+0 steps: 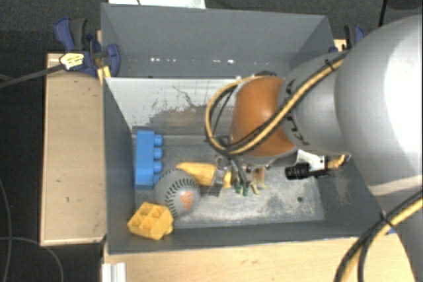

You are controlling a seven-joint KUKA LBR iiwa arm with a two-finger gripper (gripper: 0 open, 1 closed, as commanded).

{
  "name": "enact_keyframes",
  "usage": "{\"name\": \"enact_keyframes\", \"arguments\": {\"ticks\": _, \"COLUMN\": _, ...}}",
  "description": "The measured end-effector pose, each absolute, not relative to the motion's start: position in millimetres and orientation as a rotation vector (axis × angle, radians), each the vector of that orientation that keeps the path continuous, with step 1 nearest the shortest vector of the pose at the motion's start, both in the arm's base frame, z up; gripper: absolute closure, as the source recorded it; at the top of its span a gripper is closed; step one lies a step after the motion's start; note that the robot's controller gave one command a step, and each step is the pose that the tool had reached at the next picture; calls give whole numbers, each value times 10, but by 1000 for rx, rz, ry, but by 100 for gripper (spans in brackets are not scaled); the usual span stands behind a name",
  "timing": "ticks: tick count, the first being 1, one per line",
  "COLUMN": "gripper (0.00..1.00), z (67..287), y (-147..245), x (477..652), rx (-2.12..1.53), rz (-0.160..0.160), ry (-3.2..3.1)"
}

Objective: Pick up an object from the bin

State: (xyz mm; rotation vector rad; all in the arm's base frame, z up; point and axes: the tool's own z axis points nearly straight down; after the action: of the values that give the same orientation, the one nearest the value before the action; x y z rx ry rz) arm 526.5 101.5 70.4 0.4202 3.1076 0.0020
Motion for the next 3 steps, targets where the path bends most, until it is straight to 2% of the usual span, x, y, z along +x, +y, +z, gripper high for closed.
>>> {"name": "enact_keyframes", "arguments": {"ticks": 3, "gripper": 100, "z": 884, "y": 1011, "x": 5266, "rx": 425, "rz": 2, "ry": 3109}}
